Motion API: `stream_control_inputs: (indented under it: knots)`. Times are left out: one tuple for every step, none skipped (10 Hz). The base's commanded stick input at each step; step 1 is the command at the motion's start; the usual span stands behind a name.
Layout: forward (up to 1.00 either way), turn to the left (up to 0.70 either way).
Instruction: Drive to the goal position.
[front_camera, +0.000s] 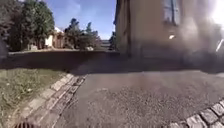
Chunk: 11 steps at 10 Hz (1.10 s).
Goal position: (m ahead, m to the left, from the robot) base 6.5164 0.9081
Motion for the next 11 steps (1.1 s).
stream_control_inputs:
  knots:
    - [0.70,0.00]
    - [0.70,0.00]
    - [0.70,0.00]
    - [0.70,0.00]
    - [0.70,0.00]
    - [0.70,0.00]
    - [0.70,0.00]
    - [0.70,0.00]
    - [0.70,0.00]
    - [0.70,0.00]
    - [0.70,0.00]
